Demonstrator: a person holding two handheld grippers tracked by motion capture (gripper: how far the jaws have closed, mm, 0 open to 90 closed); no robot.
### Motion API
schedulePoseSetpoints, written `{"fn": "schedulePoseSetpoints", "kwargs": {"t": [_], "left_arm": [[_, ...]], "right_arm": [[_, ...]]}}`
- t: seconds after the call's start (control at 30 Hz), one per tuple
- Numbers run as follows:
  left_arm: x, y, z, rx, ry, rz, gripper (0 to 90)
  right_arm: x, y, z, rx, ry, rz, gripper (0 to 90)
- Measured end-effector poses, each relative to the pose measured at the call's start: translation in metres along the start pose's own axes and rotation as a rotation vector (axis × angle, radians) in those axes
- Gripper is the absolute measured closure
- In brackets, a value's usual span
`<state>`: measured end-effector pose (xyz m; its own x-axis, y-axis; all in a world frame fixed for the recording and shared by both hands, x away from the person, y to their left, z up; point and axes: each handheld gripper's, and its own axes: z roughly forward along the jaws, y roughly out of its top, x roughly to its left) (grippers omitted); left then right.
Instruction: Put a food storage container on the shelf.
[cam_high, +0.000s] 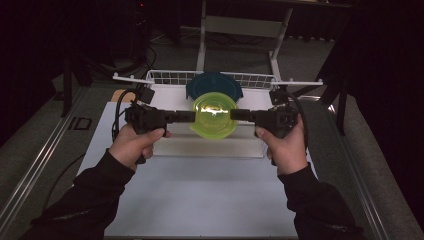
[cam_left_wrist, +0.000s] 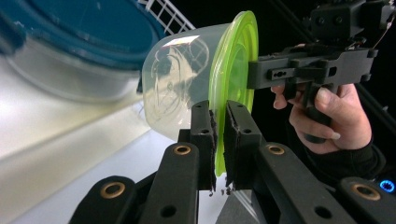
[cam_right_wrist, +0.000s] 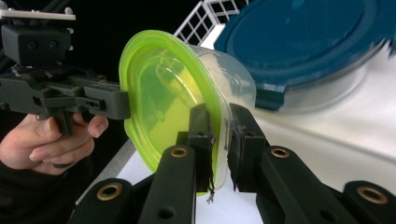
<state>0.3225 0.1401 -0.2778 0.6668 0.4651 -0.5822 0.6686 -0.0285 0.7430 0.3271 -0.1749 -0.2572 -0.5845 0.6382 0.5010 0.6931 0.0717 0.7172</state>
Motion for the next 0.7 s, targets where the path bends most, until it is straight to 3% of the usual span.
{"fn": "schedulePoseSetpoints", "kwargs": {"t": [0.17, 0.43, 0.47, 0.67, 0.7], "left_arm": [[0.004, 0.02, 0.004, -0.014, 0.003, -0.003, 83.0], [0.012, 0.034, 0.01, -0.036, 0.024, -0.026, 83.0], [0.017, 0.041, 0.013, -0.033, 0.038, -0.038, 82.9], [0.023, 0.047, 0.019, -0.032, 0.055, -0.065, 82.6], [0.026, 0.047, 0.022, -0.032, 0.054, -0.09, 82.6]], "right_arm": [[-0.002, 0.023, -0.002, -0.018, -0.02, -0.003, 80.6], [-0.007, 0.047, 0.007, -0.005, -0.072, 0.001, 80.3], [-0.009, 0.053, 0.009, -0.001, -0.084, 0.007, 80.3], [-0.017, 0.063, 0.016, 0.019, -0.105, 0.032, 80.2], [-0.018, 0.064, 0.017, 0.022, -0.106, 0.038, 80.1]]}}
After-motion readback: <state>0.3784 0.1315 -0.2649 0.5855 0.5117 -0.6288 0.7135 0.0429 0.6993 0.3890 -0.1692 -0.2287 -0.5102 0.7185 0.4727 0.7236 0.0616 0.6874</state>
